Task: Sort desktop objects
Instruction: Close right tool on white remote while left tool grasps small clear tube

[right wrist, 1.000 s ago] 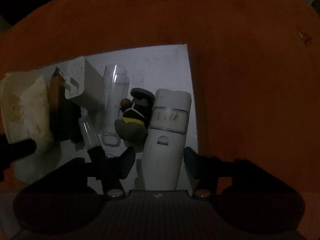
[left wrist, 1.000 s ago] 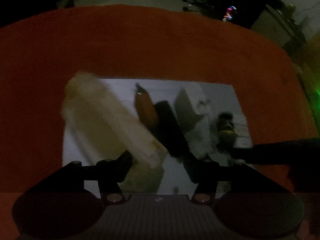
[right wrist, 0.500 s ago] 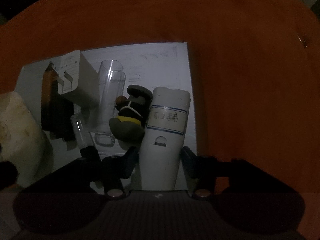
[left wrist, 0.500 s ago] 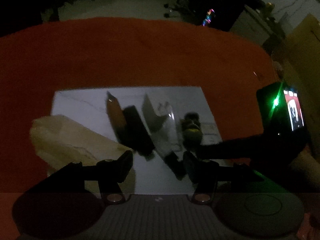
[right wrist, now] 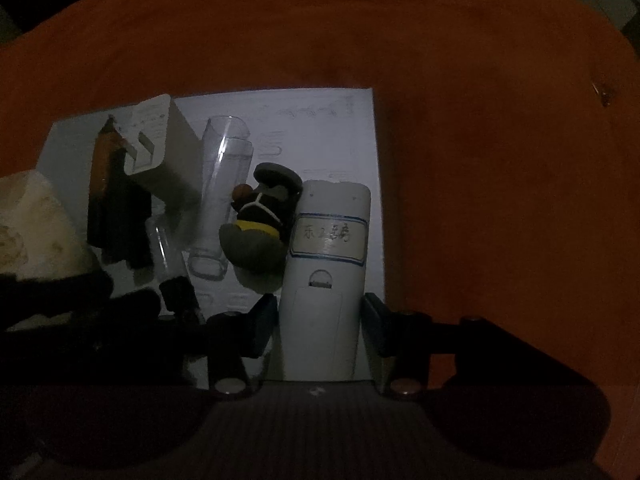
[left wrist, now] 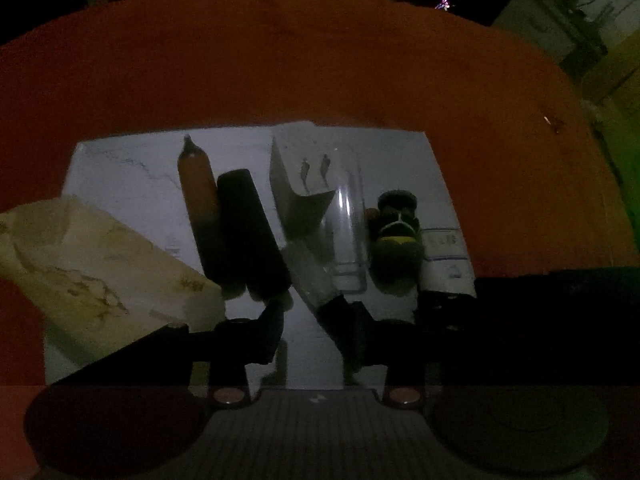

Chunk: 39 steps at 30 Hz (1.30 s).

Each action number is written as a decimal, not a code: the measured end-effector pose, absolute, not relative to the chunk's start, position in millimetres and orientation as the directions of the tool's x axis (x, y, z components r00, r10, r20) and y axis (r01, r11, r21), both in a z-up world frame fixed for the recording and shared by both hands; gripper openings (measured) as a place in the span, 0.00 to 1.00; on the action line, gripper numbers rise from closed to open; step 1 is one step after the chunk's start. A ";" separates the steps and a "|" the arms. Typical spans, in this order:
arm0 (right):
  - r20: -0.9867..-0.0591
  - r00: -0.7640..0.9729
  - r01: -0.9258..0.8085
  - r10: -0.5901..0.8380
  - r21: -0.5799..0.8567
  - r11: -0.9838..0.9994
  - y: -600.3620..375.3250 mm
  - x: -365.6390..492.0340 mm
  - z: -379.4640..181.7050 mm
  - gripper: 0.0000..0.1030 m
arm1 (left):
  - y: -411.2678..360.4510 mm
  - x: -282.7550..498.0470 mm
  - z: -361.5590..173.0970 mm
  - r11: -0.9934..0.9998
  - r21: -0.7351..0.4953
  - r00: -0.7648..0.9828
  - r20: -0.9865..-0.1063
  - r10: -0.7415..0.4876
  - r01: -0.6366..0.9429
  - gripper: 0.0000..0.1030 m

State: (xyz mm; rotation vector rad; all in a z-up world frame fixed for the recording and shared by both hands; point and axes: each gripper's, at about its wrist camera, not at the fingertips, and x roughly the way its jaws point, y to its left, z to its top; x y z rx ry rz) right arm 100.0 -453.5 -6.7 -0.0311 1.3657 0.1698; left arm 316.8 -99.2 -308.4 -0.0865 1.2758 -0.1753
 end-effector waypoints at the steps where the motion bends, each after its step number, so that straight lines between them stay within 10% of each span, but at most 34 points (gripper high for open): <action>1: -0.975 0.194 -0.142 0.106 0.078 0.987 -454.4 100.3 -6.5 0.48 | -98.3 319.0 -311.1 0.981 -0.177 0.268 -0.944 -0.190 0.073 0.27; 39: -0.977 0.192 -0.159 0.096 0.066 0.985 -459.0 82.5 -2.0 0.48 | -91.0 297.3 -318.5 0.982 -0.126 0.224 -0.962 -0.155 0.138 0.17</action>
